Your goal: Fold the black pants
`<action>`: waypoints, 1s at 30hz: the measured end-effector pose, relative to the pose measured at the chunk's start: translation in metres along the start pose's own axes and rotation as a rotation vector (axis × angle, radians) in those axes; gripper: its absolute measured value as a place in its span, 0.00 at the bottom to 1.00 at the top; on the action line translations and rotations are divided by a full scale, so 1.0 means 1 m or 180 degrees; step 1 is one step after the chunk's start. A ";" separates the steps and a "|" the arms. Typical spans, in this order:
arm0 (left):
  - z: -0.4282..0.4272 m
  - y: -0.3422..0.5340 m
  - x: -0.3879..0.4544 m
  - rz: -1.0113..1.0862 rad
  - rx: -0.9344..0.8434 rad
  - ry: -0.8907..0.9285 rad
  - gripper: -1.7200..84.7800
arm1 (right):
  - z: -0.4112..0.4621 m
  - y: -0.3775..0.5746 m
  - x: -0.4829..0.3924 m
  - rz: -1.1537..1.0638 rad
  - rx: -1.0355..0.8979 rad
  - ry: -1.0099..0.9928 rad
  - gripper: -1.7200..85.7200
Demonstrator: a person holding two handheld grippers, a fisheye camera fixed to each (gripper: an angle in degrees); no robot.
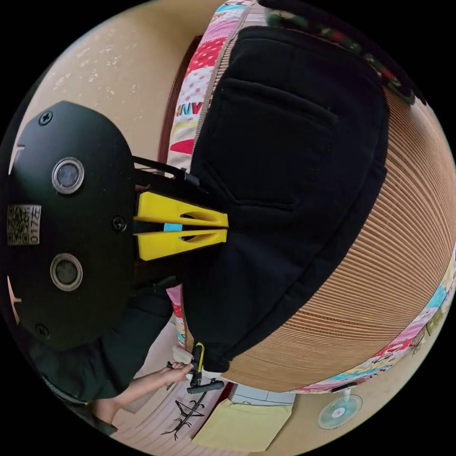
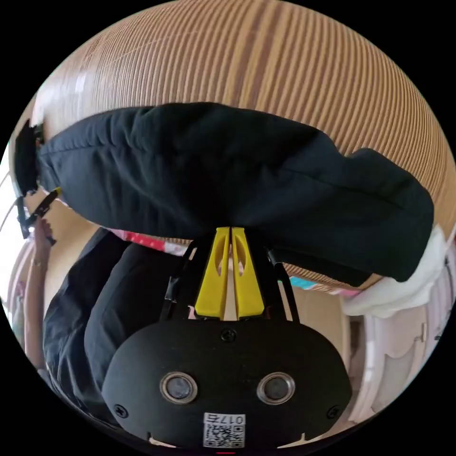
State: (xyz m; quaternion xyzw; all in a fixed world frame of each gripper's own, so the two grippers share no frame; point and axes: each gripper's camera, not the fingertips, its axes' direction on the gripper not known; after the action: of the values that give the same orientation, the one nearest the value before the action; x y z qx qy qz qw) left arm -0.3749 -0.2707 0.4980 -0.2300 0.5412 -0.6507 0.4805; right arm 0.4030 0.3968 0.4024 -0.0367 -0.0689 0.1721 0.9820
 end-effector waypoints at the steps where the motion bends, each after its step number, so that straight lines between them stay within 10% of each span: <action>1: -0.002 0.002 -0.003 -0.0038 0.0024 0.0081 0.01 | 0.007 0.018 0.016 0.0120 0.0137 -0.0375 0.03; 9: -0.030 0.057 -0.065 -0.0999 0.0770 0.1299 0.01 | 0.051 0.154 0.151 0.1812 0.2089 -0.2643 0.12; 22: -0.027 0.140 -0.143 -0.2361 0.1663 0.2705 0.07 | 0.068 0.112 0.181 0.1864 0.1564 -0.2474 0.06; 30: -0.043 0.119 -0.172 -0.2434 0.1604 0.2648 0.16 | 0.052 0.188 0.165 0.1799 0.2316 -0.1966 0.04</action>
State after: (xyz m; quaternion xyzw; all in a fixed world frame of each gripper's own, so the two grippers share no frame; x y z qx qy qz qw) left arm -0.2908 -0.0934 0.4122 -0.0142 0.3921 -0.9198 0.0015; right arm 0.4860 0.6325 0.4558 0.3399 -0.2773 0.4445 0.7810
